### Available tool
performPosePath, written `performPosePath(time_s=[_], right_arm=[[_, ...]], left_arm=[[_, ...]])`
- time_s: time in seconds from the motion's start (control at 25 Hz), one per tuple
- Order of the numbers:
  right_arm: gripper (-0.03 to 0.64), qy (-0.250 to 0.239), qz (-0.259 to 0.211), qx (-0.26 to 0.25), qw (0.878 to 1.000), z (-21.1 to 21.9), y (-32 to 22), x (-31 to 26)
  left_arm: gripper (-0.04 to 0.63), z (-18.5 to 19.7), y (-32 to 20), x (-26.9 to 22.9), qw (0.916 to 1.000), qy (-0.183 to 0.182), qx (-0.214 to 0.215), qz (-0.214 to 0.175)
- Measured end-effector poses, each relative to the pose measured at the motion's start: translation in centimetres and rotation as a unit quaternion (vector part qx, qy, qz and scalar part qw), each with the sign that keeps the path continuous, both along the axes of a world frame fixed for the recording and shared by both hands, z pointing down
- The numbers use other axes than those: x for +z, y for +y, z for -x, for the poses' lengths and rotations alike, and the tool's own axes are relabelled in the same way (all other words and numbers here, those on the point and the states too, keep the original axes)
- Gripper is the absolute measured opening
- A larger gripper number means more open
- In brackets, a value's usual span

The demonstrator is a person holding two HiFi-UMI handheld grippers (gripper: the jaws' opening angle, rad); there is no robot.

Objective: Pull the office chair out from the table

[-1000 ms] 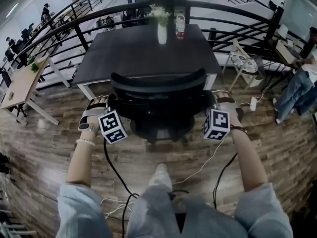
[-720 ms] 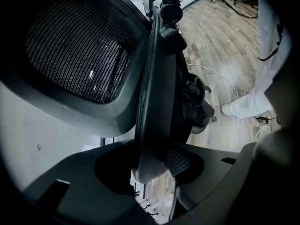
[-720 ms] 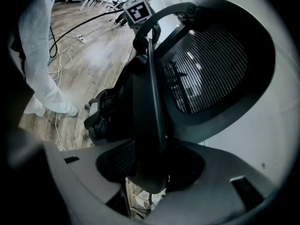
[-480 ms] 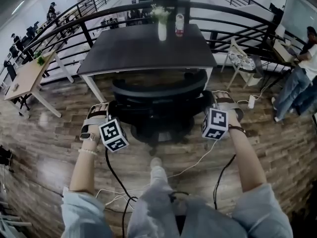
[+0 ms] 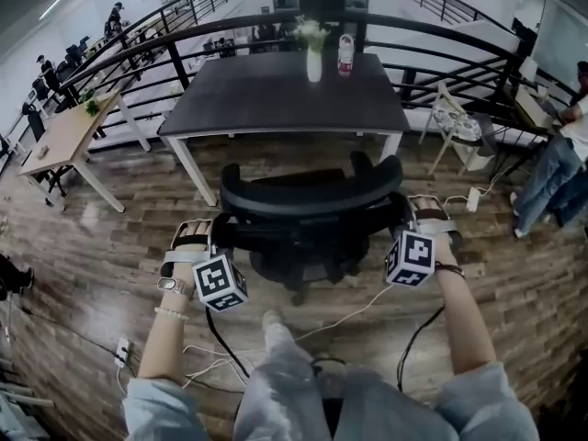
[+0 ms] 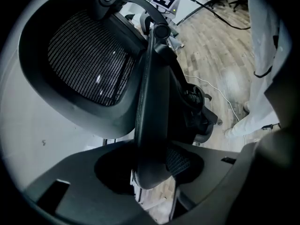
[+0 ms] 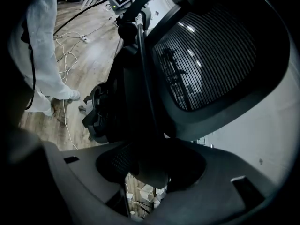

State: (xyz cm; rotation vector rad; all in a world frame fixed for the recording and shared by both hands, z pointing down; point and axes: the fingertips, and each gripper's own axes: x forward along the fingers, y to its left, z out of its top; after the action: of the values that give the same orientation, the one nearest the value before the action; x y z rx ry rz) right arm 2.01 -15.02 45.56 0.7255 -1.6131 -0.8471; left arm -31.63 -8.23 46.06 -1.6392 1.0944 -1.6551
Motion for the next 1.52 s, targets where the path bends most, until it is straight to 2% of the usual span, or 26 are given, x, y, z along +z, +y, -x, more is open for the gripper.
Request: performPosePath(time_s=[0.32,0.68,0.92,1.08,1.16,1.24,1.32,1.4,1.52], right_arm=[[0.193,0.0,-0.01,0.001,1.0,0.0,2.8,-0.2],[0.195,0.012,-0.016,0.006,1.0,0.1,2.9,-0.4],[0.206,0.012,-0.017,0.006,1.0,-0.1,2.9,0.0],[0.21,-0.005,-0.016,0.003,1.0,-0.5,3.6,-0.3],[0.22,-0.018,-0.019,0.008,1.0,-0.8,4.1,-0.9],[0.22,-0.039,-0.017,0.013,0.999,-1.1,4.8,-1.4],[0.219,-0.074,-0.015,0.019,0.997,-1.2,5.7,-2.0],[0.204,-0.123,-0.02,0.028,0.992,-1.1,6.8,-2.9],[0.16,-0.207,-0.03,0.04,0.977,-0.7,8.2,-4.8]], left_arm=[[0.195,-0.1,2.2,-0.2,1.0,0.0,0.005,0.001],[0.201,0.3,1.4,-0.9,0.9994,0.011,0.001,-0.033],[0.224,-0.1,1.6,-0.9,0.9964,0.074,0.001,-0.042],[0.238,-0.6,3.1,-1.7,0.9941,0.09,0.022,-0.057],[0.229,-0.7,4.1,-2.5,0.991,0.114,0.024,-0.066],[0.227,-0.8,4.9,-3.8,0.9842,0.154,0.02,-0.086],[0.198,-1.3,5.5,-5.7,0.9716,0.202,0.012,-0.123],[0.166,-2.0,6.0,-7.9,0.9529,0.259,0.001,-0.158],[0.108,-3.8,6.6,-11.2,0.9177,0.347,-0.009,-0.193]])
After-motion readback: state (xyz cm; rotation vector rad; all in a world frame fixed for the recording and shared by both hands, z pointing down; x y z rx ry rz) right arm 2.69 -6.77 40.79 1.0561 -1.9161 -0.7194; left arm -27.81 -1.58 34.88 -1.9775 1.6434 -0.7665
